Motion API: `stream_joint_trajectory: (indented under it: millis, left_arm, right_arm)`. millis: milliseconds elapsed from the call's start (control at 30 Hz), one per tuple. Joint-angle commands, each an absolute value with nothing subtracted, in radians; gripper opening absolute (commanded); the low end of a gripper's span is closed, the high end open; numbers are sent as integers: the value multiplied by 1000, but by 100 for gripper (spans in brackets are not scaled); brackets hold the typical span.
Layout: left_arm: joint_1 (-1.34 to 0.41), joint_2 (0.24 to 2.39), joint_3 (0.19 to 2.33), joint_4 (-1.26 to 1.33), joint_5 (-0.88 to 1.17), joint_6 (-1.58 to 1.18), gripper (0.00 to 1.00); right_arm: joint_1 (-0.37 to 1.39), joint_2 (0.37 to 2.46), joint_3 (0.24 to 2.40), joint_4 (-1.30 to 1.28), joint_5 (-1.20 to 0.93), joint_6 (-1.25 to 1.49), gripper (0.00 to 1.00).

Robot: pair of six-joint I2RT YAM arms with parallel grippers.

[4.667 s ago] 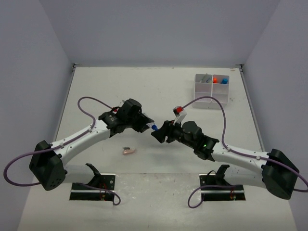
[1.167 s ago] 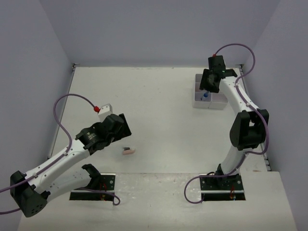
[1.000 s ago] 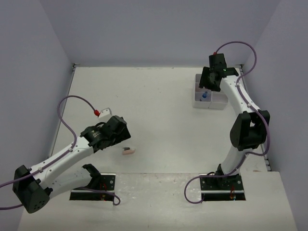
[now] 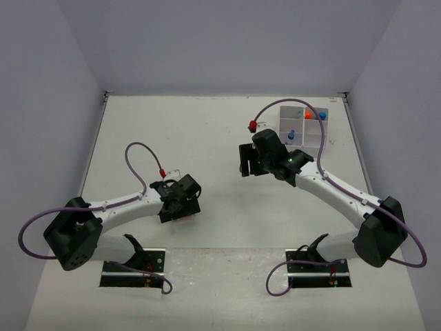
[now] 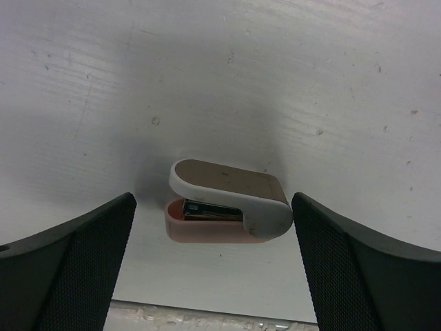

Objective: Sort the stationery into containers
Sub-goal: Pick up the stapler from the center of the board.

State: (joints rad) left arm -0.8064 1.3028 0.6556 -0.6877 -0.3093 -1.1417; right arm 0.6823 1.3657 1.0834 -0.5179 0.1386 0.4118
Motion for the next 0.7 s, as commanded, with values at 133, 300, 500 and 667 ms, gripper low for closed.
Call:
stream_joint_trajectory:
  millis: [133, 300, 500, 667]
  left_arm:
    - [-824, 1336, 657, -618, -307, -1108, 80]
    - [-824, 1343, 641, -596, -301, -1110, 35]
    - [-824, 1308, 672, -599, -293, -1151, 15]
    - [-824, 1136, 734, -592, -270, -1255, 7]
  right_arm:
    - [687, 1327, 1065, -474, 120, 422, 69]
    - [687, 1261, 982, -371, -13, 430, 69]
    - [687, 1128, 708, 13, -314, 516, 69]
    - [736, 1072, 409, 562, -521, 702, 65]
